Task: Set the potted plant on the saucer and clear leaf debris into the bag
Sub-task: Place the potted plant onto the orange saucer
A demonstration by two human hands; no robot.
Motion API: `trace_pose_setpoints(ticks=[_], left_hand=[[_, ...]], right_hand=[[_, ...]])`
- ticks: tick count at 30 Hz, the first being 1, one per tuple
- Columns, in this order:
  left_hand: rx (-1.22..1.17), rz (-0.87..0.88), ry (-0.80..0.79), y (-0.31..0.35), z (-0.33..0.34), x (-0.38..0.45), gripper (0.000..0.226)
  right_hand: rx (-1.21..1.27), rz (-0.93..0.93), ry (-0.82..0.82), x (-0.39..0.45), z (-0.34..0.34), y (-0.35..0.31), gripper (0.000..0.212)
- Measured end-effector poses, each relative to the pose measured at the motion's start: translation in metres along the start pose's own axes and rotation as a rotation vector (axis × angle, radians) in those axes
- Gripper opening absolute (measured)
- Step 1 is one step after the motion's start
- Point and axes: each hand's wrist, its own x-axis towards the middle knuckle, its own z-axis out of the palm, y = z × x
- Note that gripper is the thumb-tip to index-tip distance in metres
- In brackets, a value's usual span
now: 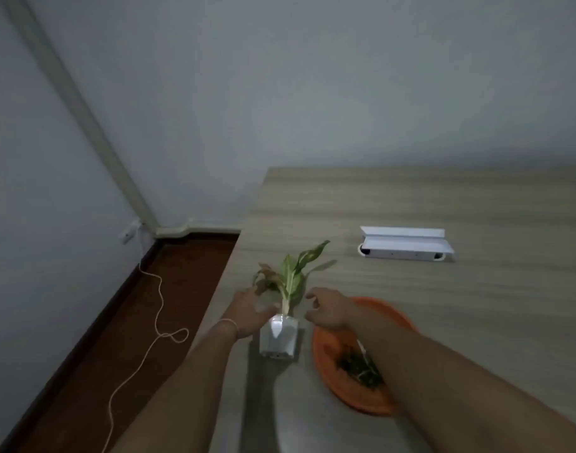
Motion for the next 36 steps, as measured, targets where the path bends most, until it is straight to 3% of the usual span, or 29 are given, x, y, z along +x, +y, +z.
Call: trace_pose_setpoints(ticks=[3,5,11,17,20,29,36], left_hand=[[0.024,-0.137,-0.091,-0.031,0.024,0.010,0.091],[-0.027,-0.156,-0.136,-0.064,0.047,0.029,0.095],[-0.224,-0.119,-0.206,-0.073,0.057,0.030,0.045],[-0.354,-0.185,-0.262,-0.094,0.067,0.039,0.046],[-0.419,-0.206,-0.248,-0.095,0.070,0.043,0.031],[-0.552,-0.203,-0.186,-0.093,0.078,0.046,0.034],[-0.556,-0.103,-0.171,-0.043,0.094,0.066,0.050]], right_hand=[[0.105,0.119,-0.006,0.015,0.044,-0.003,0.047],[0.210,0.174,0.004,0.027,0.072,0.000,0.031],[0.413,0.276,0.022,0.055,0.108,0.010,0.026],[0.639,0.374,0.025,0.067,0.121,0.019,0.027],[0.791,0.420,0.077,0.076,0.125,0.024,0.038],[0.827,0.331,0.138,0.067,0.117,0.026,0.037],[0.907,0.199,0.259,0.041,0.072,0.057,0.032]])
